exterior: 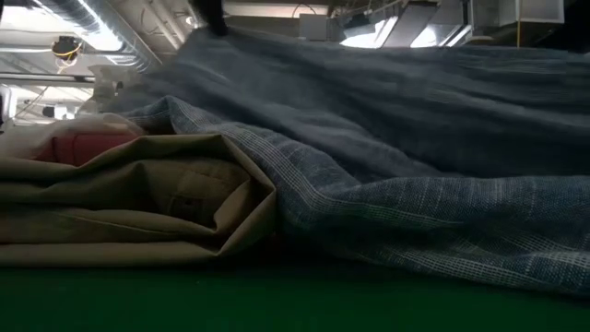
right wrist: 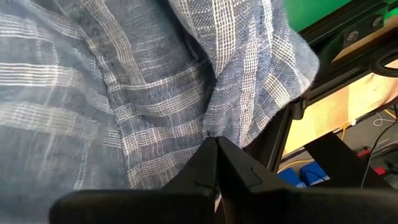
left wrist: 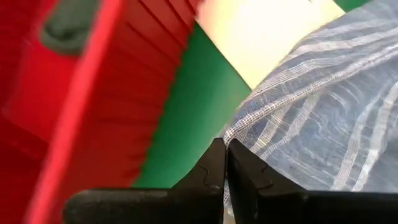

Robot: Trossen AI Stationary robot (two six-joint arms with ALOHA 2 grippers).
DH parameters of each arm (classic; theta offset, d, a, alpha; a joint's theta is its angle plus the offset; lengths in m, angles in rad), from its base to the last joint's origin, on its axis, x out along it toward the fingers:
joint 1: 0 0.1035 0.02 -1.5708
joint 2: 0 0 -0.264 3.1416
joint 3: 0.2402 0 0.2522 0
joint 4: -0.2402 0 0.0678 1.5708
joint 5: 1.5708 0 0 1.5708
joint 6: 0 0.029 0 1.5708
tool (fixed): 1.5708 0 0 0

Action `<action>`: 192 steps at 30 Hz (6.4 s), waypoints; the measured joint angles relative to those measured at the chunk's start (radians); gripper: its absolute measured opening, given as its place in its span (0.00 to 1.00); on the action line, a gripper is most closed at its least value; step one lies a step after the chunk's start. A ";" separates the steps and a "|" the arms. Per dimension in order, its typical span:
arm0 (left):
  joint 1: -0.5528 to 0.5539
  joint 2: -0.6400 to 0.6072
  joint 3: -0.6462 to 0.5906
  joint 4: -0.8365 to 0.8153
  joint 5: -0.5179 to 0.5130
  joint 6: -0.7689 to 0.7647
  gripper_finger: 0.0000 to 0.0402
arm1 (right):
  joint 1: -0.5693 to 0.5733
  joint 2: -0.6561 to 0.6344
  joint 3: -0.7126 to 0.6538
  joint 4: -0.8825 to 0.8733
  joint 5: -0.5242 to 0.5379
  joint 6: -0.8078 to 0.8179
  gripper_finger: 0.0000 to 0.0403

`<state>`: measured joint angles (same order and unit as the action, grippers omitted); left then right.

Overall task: Fold Laundry from Bin
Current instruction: Fold the blue polo shirt

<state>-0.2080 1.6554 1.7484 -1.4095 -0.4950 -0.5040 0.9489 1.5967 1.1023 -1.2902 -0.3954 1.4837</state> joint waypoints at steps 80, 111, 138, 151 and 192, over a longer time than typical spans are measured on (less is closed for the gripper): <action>-0.343 0.011 -0.441 0.234 0.051 -0.148 0.01 | 0.112 0.000 0.295 -0.260 0.097 -0.042 0.37; -0.377 0.011 -0.441 0.271 0.051 -0.148 0.02 | 0.111 0.179 0.295 0.372 0.575 -0.489 0.38; -0.397 0.011 -0.441 0.274 0.044 -0.148 0.02 | 0.112 0.248 0.273 0.400 0.693 -0.572 0.37; -0.397 0.011 -0.408 0.246 0.041 -0.149 0.01 | 0.084 0.247 0.372 0.344 0.701 -0.512 0.06; -0.398 0.010 -0.194 0.016 0.017 -0.174 0.00 | 0.091 0.392 0.695 0.003 0.612 -0.448 0.43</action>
<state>-0.6056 1.6653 1.5543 -1.3937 -0.4778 -0.6781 1.0401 1.9889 1.7973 -1.2873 0.2165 1.0355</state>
